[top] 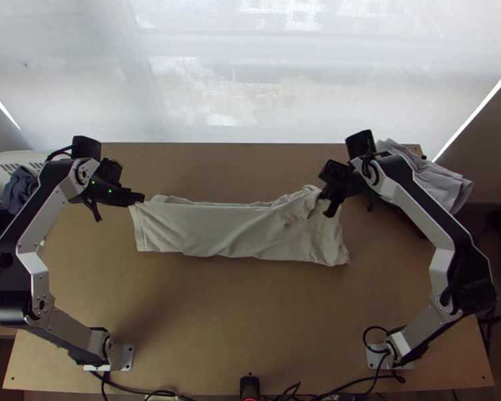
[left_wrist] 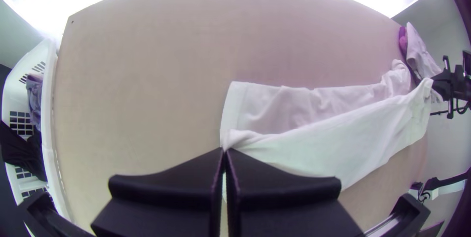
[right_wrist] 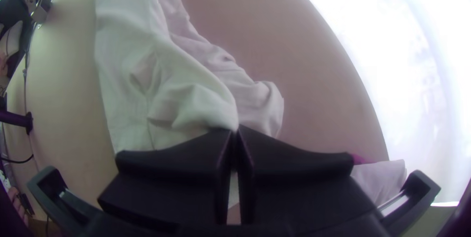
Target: Fold the t-shirt
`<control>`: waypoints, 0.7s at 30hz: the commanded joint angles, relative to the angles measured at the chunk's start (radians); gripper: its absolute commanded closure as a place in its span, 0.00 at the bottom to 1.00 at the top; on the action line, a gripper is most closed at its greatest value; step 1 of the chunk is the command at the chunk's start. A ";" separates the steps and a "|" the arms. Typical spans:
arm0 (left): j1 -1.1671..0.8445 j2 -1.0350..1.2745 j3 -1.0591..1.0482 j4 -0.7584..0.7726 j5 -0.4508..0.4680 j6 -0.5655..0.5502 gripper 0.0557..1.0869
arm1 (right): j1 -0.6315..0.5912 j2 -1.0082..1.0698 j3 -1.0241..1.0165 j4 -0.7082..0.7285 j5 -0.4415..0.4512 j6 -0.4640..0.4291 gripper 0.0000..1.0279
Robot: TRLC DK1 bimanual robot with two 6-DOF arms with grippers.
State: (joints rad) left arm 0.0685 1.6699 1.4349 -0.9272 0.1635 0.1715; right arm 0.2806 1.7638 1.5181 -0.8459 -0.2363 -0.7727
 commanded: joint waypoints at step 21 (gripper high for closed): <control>-0.032 0.314 0.116 0.021 -0.039 -0.023 0.67 | -0.078 0.276 0.109 0.013 -0.001 -0.002 0.55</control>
State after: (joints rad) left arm 0.0448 1.9491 1.5879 -0.9348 0.1226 0.1532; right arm 0.2134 2.0254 1.6608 -0.8490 -0.2359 -0.7860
